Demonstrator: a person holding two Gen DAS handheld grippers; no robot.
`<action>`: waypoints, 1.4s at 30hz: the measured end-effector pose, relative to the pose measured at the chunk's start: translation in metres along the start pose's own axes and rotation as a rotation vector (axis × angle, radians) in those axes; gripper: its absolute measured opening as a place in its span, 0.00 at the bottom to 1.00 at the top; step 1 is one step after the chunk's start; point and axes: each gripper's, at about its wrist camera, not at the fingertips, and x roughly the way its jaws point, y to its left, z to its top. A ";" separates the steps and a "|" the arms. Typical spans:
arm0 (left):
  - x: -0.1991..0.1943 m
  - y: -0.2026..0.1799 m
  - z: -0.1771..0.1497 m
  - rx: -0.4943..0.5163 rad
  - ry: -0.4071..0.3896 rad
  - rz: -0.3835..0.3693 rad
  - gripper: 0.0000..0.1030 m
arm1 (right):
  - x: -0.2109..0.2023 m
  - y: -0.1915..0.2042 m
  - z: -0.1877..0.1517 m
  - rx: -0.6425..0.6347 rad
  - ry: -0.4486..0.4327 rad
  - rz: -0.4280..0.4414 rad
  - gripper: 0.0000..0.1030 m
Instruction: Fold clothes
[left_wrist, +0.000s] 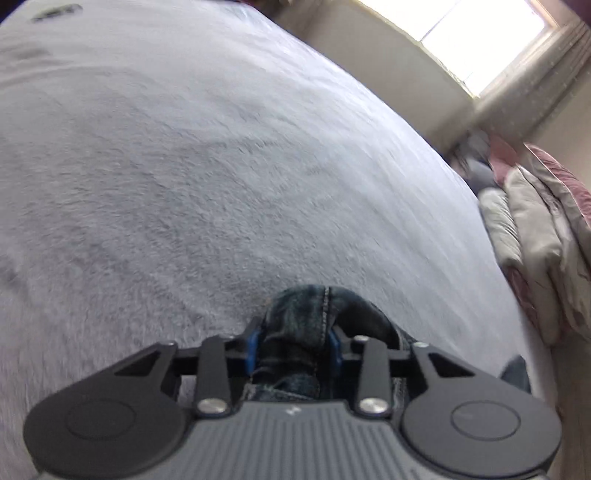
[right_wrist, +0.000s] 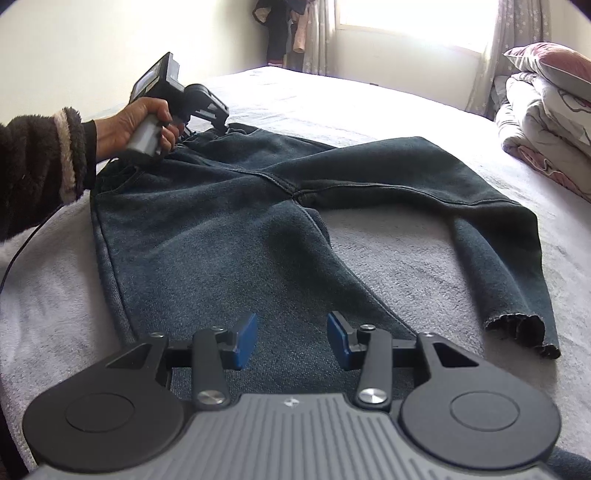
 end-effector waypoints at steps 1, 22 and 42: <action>-0.004 -0.009 -0.003 0.037 -0.032 0.042 0.30 | -0.001 -0.001 0.000 0.005 -0.006 -0.005 0.44; -0.014 -0.017 0.009 0.227 -0.147 0.378 0.44 | -0.004 -0.137 0.021 0.327 -0.029 -0.300 0.44; -0.143 -0.057 -0.129 0.123 0.094 0.000 0.98 | 0.043 -0.218 -0.013 0.549 0.053 -0.404 0.36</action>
